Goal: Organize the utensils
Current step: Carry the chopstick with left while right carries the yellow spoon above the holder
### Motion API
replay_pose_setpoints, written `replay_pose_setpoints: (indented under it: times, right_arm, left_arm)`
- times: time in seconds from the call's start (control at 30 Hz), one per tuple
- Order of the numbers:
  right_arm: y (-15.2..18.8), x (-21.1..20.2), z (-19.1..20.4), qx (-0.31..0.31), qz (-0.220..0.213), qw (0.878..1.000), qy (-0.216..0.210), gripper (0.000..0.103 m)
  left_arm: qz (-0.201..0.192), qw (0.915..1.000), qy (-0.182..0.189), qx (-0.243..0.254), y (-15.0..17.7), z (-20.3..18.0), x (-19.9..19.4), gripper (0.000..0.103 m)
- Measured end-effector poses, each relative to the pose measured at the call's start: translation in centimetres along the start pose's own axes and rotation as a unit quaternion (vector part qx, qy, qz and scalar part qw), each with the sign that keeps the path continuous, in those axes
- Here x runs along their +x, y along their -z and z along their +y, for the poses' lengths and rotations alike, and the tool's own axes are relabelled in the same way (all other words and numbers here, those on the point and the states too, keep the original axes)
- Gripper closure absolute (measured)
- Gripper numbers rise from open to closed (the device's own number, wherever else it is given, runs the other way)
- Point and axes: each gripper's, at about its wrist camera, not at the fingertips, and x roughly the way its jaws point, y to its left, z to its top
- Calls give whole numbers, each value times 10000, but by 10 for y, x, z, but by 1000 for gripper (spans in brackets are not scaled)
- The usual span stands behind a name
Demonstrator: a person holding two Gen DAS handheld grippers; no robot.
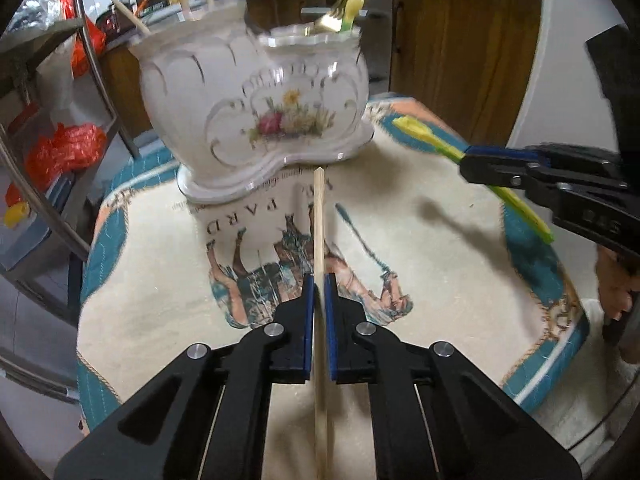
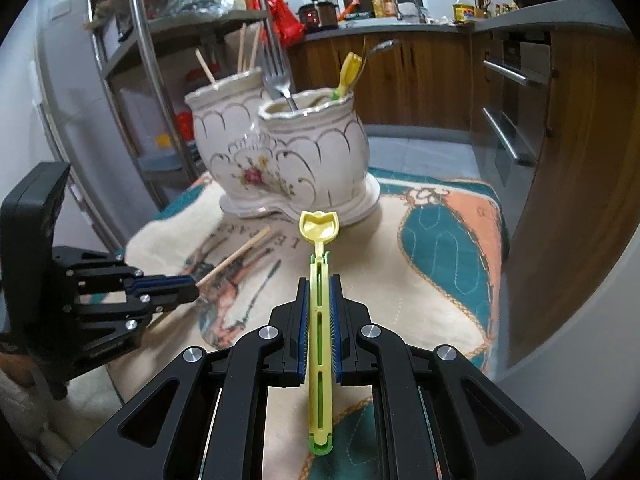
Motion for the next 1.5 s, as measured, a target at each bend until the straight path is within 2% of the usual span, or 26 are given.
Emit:
replay_pose_setpoints:
  times: [0.17,0.27,0.33,0.43,0.6,0.83,1.1,1.27,1.4,1.5]
  right_arm:
    - [-6,-17,5,10,-520,9986,-89,93]
    - [-10,-27,13,2,-854,9962,-170,93]
    - [-20,-33,18,13,-1124,9934,-217,93]
    - [-35,-38,22,38,-1443,9893,-221,93]
    - [-71,-40,29,30,-2019,9790,-294,93]
    - [-109,-13,17,408,-2407,9682,-543,93]
    - [-131,39,7,691,-2447,9641,-770,93]
    - [-131,58,3,768,-2540,9623,-596,93]
    - [-130,66,11,535,-2639,9628,-215,93]
    - [-127,69,17,308,-2723,9617,31,93]
  left_arm:
    - [-773,9969,169,3,-5,9,-35,98]
    - [-1273,9914,297,-113,-9,22,-57,98]
    - [-1685,9848,366,-204,-14,32,-70,98]
    - [-2040,9782,265,-265,-32,45,-80,98]
    - [-2620,9627,366,-562,-70,71,-84,98]
    - [-3188,9423,473,-907,-119,97,-83,98]
    - [-3806,9189,379,-967,-155,106,-60,98]
    - [-3934,9131,263,-1042,-158,109,-37,98]
    - [-3991,9101,173,-1100,-154,109,-24,98]
    - [-3969,9113,129,-1091,-149,105,-17,98]
